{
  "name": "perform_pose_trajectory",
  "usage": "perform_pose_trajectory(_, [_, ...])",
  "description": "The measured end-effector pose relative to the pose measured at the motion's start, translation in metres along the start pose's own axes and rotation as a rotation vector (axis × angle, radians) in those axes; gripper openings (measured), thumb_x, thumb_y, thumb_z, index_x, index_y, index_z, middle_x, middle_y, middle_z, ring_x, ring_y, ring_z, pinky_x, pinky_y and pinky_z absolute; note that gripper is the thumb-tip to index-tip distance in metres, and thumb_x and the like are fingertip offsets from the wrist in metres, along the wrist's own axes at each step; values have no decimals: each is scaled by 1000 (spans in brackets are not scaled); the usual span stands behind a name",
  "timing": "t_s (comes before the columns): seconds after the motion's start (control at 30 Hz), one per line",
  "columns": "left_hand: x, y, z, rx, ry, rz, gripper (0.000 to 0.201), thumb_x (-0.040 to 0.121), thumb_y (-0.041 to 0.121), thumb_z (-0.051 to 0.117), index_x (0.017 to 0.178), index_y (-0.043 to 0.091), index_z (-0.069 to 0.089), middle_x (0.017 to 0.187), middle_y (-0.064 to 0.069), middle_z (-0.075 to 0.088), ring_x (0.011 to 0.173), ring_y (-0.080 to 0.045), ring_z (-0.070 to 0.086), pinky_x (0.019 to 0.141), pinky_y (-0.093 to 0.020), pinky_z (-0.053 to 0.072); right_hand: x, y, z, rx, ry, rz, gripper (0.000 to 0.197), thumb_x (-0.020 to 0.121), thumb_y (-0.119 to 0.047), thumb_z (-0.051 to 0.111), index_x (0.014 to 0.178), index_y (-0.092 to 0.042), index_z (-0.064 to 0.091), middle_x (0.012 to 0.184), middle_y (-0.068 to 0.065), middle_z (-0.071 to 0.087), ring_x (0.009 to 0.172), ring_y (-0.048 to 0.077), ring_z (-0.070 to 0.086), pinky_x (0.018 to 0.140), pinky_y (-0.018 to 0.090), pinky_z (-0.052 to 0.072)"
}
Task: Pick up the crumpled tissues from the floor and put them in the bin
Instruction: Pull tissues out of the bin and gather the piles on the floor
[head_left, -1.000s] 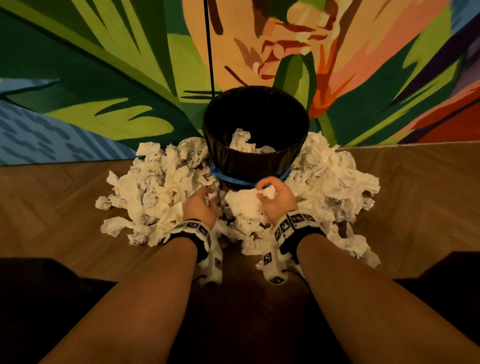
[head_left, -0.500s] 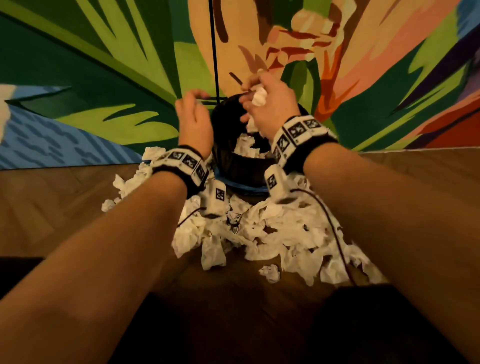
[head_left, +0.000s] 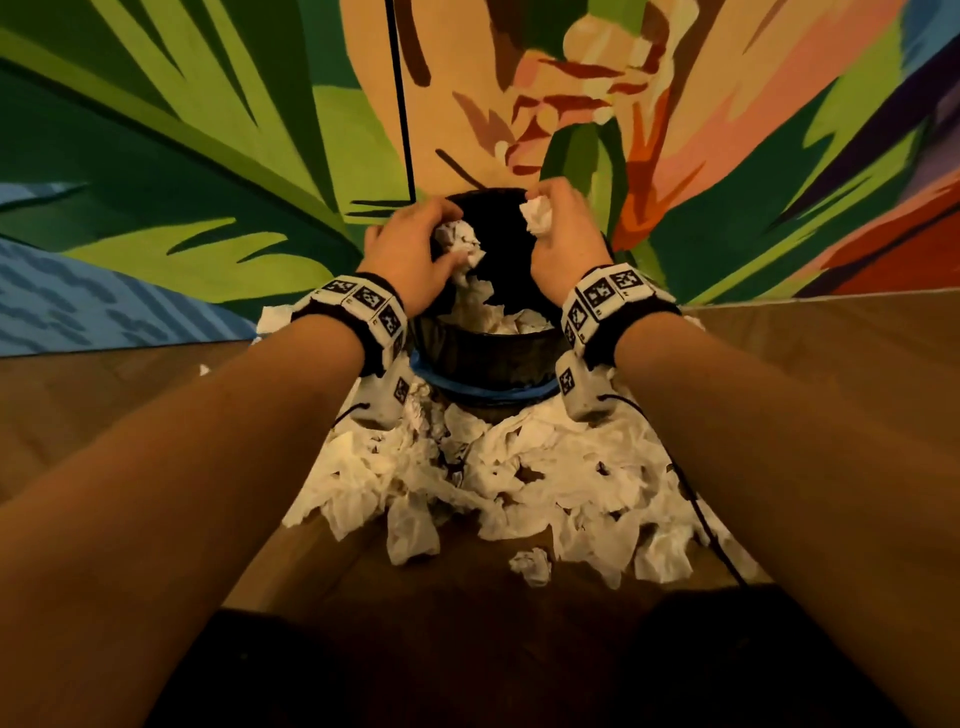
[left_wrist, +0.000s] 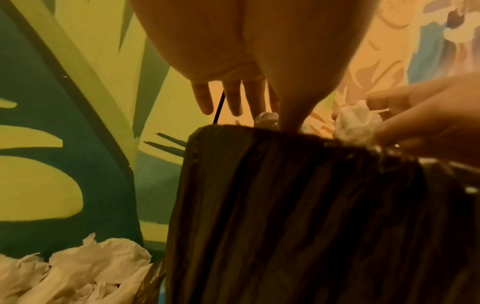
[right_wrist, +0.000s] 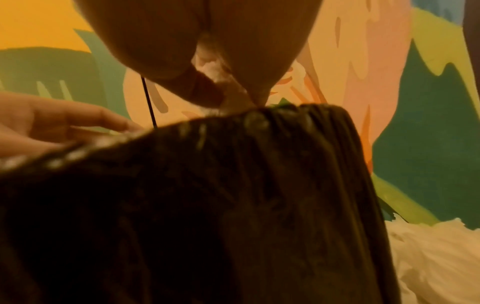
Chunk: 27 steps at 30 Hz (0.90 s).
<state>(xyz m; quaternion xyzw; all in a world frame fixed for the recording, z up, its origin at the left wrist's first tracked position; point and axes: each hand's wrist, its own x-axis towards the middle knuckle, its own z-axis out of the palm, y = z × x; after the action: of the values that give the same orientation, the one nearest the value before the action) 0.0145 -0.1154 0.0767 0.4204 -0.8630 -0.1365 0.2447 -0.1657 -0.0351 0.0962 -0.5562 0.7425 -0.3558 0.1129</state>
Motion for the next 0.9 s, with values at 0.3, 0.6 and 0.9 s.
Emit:
perform_pose_trajectory(0.3, [4, 0, 16, -4, 76, -95, 27, 93, 42, 55, 118, 33, 60, 124, 4, 60, 124, -27, 41, 100, -44, 30, 4, 29, 2, -79, 20, -100, 53, 90, -20, 59, 142, -19, 47, 139, 3, 53, 128, 20, 48, 109, 28, 36])
perform_pose_trajectory(0.6, [-15, -28, -12, -119, 340, -225, 28, 98, 40, 42, 97, 24, 64, 105, 2, 66, 106, -27, 49, 88, -38, 35, -15, 89, -24, 366, 711, 421, 23, 90, -17, 51, 111, -17, 59, 91, -8, 60, 77, 5, 57, 70, 23, 43])
perform_pose_trajectory(0.9, [-98, -72, 19, -85, 127, -477, 27, 101, 30, 43, 99, 9, 61, 79, -12, 63, 74, -31, 60, 65, -33, 41, -126, 135, 18, 217, 276, 672, 23, 95, -31, 46, 87, -13, 59, 76, 5, 59, 71, 23, 54, 61, 29, 42])
